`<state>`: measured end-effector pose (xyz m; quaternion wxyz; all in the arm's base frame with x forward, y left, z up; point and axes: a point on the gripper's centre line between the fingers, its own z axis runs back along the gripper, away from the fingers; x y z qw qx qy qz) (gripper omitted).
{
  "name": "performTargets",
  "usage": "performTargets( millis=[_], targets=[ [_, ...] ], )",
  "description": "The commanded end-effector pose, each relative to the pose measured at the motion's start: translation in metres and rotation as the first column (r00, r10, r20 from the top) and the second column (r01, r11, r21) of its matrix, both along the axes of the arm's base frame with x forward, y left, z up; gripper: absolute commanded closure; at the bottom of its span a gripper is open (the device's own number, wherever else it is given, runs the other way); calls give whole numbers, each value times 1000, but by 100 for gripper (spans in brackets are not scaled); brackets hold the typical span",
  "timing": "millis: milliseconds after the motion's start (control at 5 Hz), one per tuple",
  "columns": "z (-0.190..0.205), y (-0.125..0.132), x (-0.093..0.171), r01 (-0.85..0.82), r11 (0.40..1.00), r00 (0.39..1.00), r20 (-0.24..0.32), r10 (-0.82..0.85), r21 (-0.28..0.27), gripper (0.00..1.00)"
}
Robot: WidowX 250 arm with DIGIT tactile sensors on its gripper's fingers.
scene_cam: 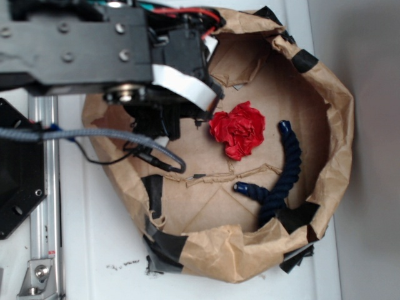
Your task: Grab the black box.
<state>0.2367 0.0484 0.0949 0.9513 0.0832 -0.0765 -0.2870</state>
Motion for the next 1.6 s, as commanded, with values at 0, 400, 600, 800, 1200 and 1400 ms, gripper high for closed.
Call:
performTargets(
  millis=[0,400,600,800,1200,1400],
  targets=[
    [-5,-3,-2,100,994,995,-15,-99,45,0],
    [-1,15,-18,41,997,999,-38,-39,68,0],
    [2,29,-25,-4,998,999,-48,7,65,0],
    [-3,38,-21,-22,999,998,-59,25,43,0],
    [-19,39,-3,5,996,993,-122,7,92,0],
    [-20,38,-1,9,996,992,-123,3,92,0]
  ],
)
